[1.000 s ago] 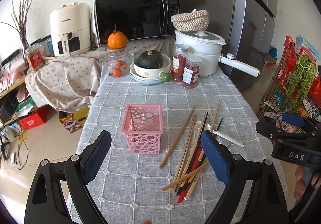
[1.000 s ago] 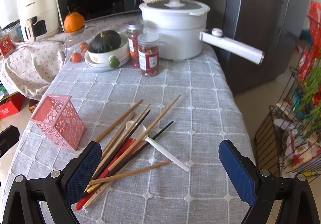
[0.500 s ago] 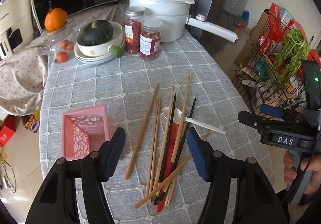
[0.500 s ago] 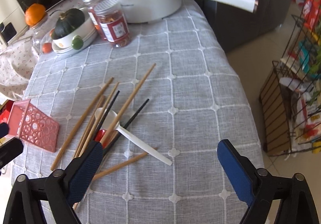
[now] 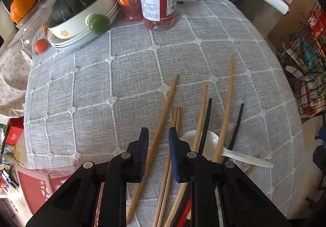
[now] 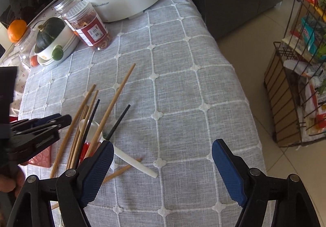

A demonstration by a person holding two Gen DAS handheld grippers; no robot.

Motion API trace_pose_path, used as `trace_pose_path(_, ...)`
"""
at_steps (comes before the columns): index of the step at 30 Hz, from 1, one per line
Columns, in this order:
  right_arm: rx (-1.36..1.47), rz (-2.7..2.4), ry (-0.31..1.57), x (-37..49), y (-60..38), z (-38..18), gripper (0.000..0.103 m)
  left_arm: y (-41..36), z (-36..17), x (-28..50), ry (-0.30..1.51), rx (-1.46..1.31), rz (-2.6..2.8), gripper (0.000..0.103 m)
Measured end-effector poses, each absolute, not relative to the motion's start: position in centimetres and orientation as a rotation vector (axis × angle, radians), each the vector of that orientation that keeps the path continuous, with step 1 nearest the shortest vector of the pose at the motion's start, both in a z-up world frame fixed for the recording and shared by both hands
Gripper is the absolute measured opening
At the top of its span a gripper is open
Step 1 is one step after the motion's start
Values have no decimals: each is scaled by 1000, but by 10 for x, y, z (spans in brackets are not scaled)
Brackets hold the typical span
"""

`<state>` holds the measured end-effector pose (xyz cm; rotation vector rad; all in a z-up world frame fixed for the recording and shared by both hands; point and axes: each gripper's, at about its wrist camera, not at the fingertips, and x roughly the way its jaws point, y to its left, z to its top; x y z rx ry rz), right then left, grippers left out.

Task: Organize utensils
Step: 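Close the left tool on a wooden chopstick while the right tool grasps another wooden chopstick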

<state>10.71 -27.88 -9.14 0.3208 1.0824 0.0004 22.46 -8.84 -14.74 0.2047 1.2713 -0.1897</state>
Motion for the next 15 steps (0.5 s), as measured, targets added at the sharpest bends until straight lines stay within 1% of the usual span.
trace_pose_path(2,323,0,1083,107,-280,-92,83,-89,-156,231,1283,208,-172,17)
trace_pose_path(7,348,-2,1090,108,-283,-94,83,-87,-167,241,1288,179,-143,16)
trace_pose_path(9,357,2,1094,109,-282,-96,83,-88,-167,243,1286,175,-150,13)
trace_pose_path(11,357,5,1097,110,-281,-97,83,-86,-165,241,1281,162,-150,7)
trace_pose_path(13,352,7,1098,112,-280,-98,83,-79,-154,235,1236,149,-157,7)
trace_pose_path(15,361,11,1104,115,-280,-101,79,-75,-139,225,1198,134,-184,7)
